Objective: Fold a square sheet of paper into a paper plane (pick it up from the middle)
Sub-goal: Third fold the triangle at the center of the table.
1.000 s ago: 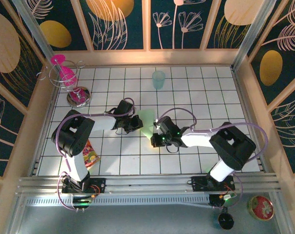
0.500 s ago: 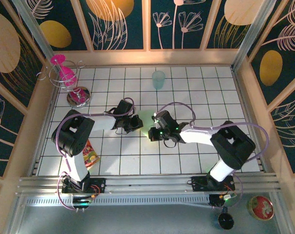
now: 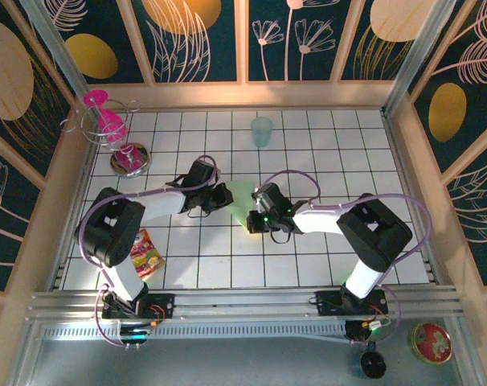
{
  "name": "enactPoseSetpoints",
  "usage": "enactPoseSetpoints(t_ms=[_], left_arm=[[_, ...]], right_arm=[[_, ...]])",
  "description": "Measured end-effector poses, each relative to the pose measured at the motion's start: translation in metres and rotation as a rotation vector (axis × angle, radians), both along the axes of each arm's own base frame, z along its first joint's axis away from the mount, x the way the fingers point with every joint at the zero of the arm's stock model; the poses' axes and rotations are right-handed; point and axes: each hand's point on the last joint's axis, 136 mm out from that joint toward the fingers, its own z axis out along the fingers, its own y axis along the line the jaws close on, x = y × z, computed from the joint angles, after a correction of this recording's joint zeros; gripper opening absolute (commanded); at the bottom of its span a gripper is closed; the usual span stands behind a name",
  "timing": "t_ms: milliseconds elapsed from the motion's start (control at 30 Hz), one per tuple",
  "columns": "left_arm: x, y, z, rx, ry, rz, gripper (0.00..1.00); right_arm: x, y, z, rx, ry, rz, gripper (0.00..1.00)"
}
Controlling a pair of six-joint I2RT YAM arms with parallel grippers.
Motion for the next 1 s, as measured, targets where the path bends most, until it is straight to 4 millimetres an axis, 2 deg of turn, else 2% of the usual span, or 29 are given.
enactPoseSetpoints(t_ms=[67, 133, 300, 500, 667, 1000], left_arm=[[-0.002, -0.002, 0.010, -0.011, -0.025, -0.006, 0.07], [-0.007, -0.006, 0.012, -0.017, -0.028, -0.023, 0.06], [-0.031, -0.018, -0.004, -0.016, 0.028, -0.086, 0.05], [-0.045, -0.024, -0.027, -0.011, 0.102, -0.128, 0.06], [-0.049, -0.026, -0.036, -0.012, 0.127, -0.139, 0.06], [-0.042, -0.024, -0.036, 0.025, 0.115, -0.118, 0.06]], right_arm=[[0.002, 0.002, 0.000, -0.001, 0.003, 0.000, 0.00], [0.002, 0.003, 0.000, -0.002, 0.006, -0.002, 0.00], [0.003, 0.003, 0.000, -0.008, 0.012, -0.002, 0.00], [0.003, 0.003, -0.001, -0.012, 0.017, -0.002, 0.00], [0.002, 0.004, -0.001, -0.011, 0.019, 0.000, 0.00], [0.004, 0.003, -0.002, -0.025, 0.020, -0.005, 0.00]])
